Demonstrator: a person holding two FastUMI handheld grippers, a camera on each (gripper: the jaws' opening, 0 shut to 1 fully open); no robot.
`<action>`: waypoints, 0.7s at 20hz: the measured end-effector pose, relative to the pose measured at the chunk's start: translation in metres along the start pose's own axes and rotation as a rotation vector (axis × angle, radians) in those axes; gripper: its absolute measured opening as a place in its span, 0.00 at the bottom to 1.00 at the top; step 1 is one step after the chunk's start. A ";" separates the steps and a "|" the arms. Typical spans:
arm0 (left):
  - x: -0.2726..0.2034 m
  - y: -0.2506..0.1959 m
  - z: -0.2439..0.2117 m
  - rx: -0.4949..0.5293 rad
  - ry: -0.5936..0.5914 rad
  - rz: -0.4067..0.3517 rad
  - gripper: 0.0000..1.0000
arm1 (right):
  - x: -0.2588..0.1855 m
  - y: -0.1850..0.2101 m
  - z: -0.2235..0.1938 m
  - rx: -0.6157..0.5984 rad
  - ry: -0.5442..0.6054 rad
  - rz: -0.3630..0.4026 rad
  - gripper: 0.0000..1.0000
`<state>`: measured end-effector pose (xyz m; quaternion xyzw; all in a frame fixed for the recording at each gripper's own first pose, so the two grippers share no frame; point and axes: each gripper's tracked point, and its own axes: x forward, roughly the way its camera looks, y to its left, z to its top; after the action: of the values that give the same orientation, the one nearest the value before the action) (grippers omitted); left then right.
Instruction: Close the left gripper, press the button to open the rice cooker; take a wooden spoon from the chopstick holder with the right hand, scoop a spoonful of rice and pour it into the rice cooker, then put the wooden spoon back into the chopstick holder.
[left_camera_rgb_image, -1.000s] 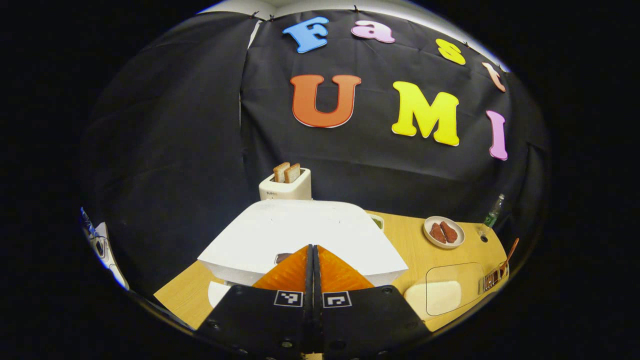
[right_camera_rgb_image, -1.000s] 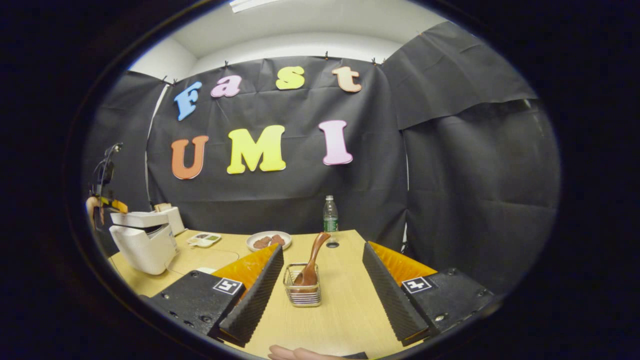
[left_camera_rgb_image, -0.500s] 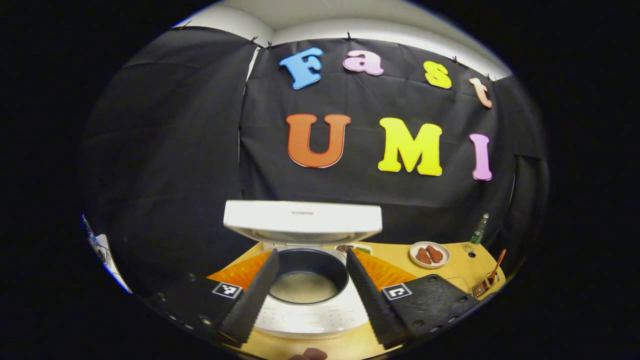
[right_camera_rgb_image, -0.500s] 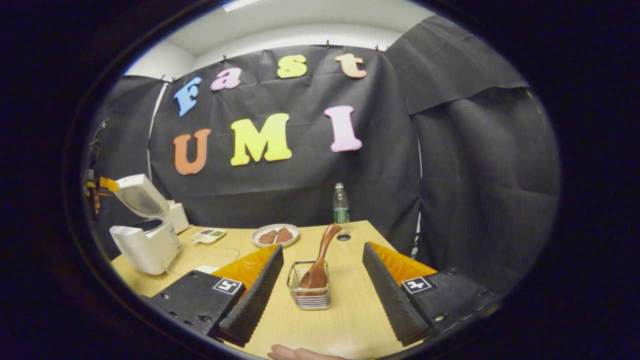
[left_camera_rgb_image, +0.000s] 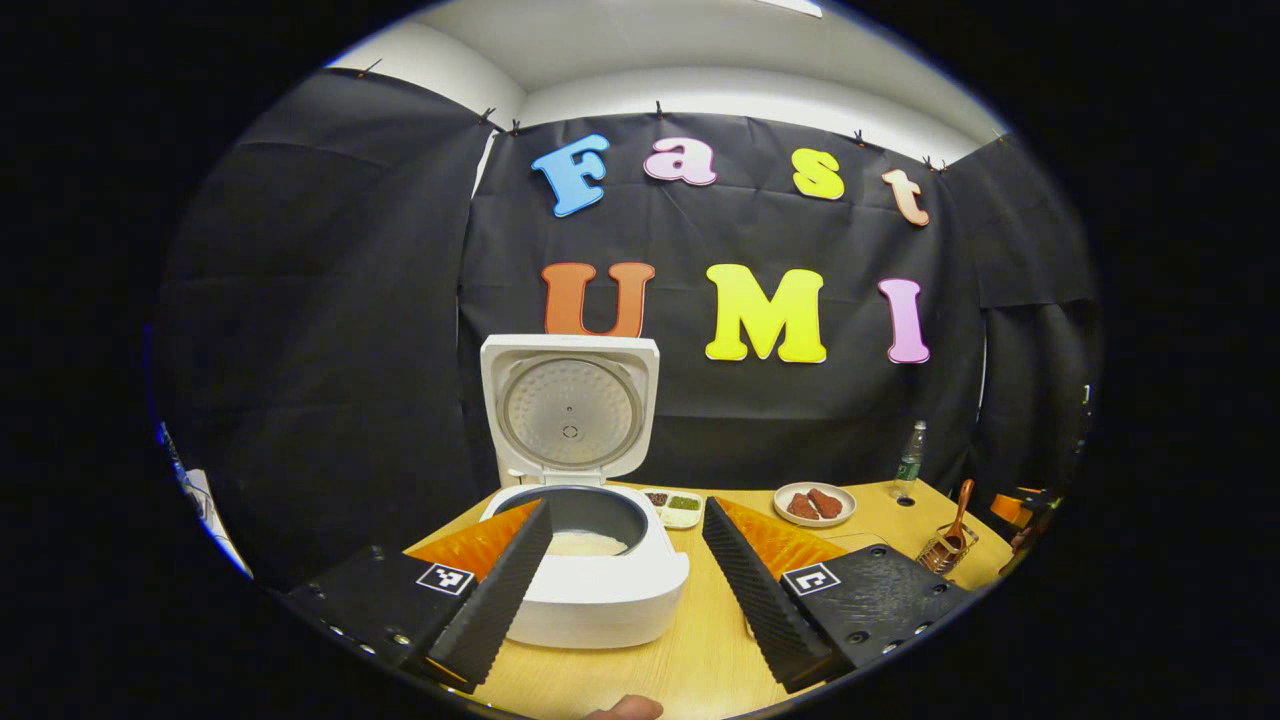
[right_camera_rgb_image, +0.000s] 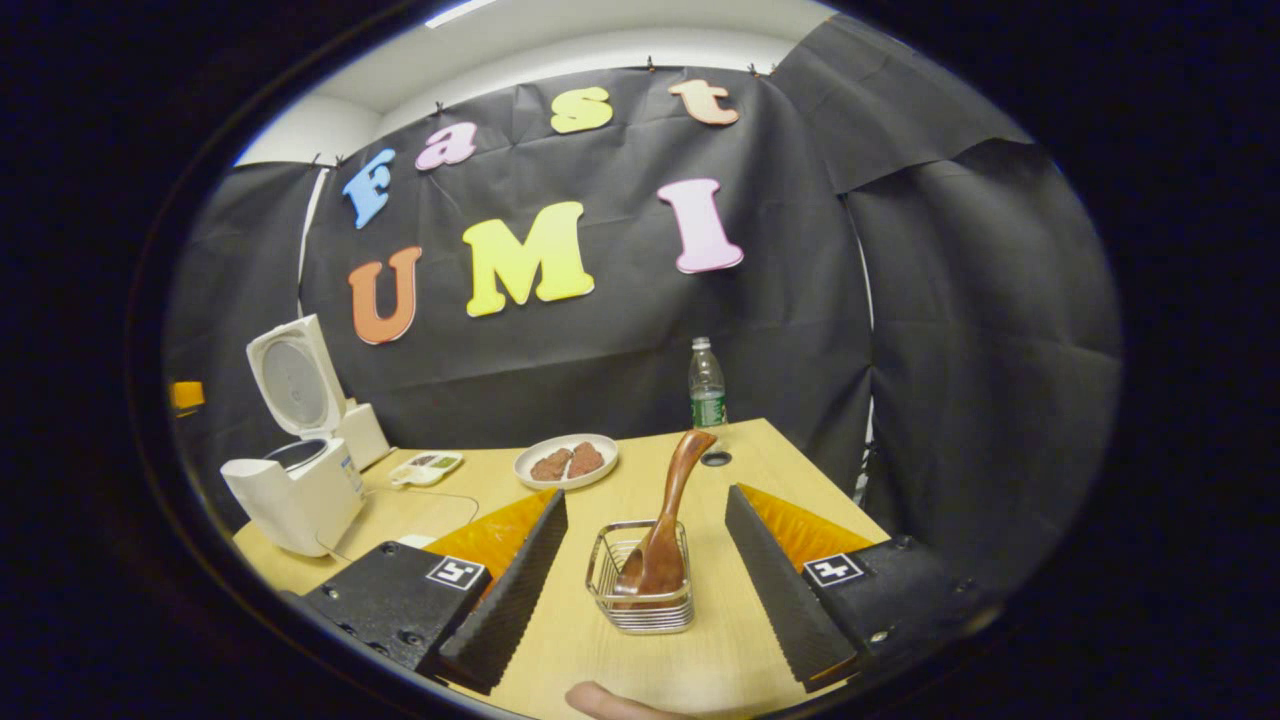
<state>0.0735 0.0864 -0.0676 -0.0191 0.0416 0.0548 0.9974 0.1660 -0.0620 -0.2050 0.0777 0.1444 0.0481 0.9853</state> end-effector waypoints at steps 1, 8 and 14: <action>-0.009 -0.004 -0.008 -0.004 -0.004 -0.015 0.96 | 0.009 0.001 -0.002 0.006 0.015 0.009 1.00; -0.055 -0.013 -0.085 -0.031 0.064 -0.068 0.94 | 0.085 -0.011 -0.024 0.160 0.212 0.024 0.92; -0.079 -0.008 -0.081 -0.029 0.015 -0.075 0.94 | 0.126 -0.019 -0.043 0.252 0.308 0.036 0.81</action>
<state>-0.0104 0.0667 -0.1408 -0.0354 0.0476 0.0177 0.9981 0.2750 -0.0595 -0.2841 0.1946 0.2969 0.0588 0.9330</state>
